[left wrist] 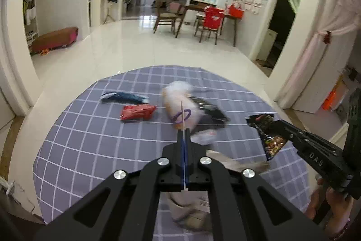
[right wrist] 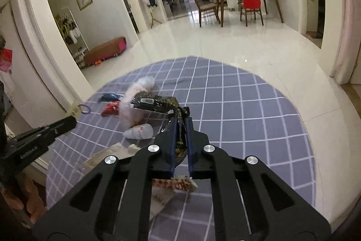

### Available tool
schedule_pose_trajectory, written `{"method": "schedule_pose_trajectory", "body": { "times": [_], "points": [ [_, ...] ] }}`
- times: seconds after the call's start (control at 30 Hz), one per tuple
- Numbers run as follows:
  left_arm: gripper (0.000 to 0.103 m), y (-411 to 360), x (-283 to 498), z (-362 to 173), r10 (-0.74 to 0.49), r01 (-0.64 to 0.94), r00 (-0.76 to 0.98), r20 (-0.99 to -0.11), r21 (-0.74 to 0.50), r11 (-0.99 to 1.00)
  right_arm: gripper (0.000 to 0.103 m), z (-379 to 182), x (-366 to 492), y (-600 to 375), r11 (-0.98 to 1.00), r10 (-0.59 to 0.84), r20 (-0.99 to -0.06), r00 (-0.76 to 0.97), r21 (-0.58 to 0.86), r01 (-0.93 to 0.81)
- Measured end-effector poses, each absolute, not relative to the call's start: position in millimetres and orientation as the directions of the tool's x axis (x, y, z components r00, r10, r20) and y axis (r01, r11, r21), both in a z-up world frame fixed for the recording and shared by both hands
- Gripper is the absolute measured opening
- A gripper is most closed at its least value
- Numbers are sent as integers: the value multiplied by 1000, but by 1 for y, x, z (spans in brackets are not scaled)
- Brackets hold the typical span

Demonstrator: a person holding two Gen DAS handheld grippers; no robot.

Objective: Collect trash
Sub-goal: 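Grasp a small tag with left gripper while right grasps the black wrapper, then carry the tag and black wrapper over the blue bucket and open both grippers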

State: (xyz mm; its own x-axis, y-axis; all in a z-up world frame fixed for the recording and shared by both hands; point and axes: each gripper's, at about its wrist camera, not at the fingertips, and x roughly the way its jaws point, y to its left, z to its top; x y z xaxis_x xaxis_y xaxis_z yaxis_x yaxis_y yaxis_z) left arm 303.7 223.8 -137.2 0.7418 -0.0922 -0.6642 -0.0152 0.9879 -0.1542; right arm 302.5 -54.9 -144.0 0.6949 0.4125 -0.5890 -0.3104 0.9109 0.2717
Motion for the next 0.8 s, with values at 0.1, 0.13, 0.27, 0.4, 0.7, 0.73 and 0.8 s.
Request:
{"method": "schedule_pose_trajectory", "body": {
  "times": [0.1,0.13,0.27,0.4,0.7,0.73,0.8],
  "points": [
    [1,203,294,-125,-125,23,747,-653,-163,986,8,-129,282,-68,909,415,-560,717,280,-307],
    [1,193,289,-121,-139,39,748,-649,-166,985,8,-123,275,-74,908,418,-547,725,287,-306],
    [1,158,273,-114,-176,91,741,-647,-163,982,1,-112,253,-98,908,414,-540,732,302,-290],
    [1,125,260,-121,-176,119,726,-665,-130,984,2,-135,242,-118,907,415,-599,685,330,-261],
    [1,94,237,-168,-187,134,644,-742,-131,982,62,-177,195,-149,930,355,-637,684,316,-188],
    [1,94,236,-169,-186,134,643,-743,-130,982,62,-178,188,-150,935,344,-633,693,301,-188],
    [1,93,230,-173,-187,134,638,-747,-132,982,62,-179,172,-151,944,317,-625,714,282,-172]
  ]
}}
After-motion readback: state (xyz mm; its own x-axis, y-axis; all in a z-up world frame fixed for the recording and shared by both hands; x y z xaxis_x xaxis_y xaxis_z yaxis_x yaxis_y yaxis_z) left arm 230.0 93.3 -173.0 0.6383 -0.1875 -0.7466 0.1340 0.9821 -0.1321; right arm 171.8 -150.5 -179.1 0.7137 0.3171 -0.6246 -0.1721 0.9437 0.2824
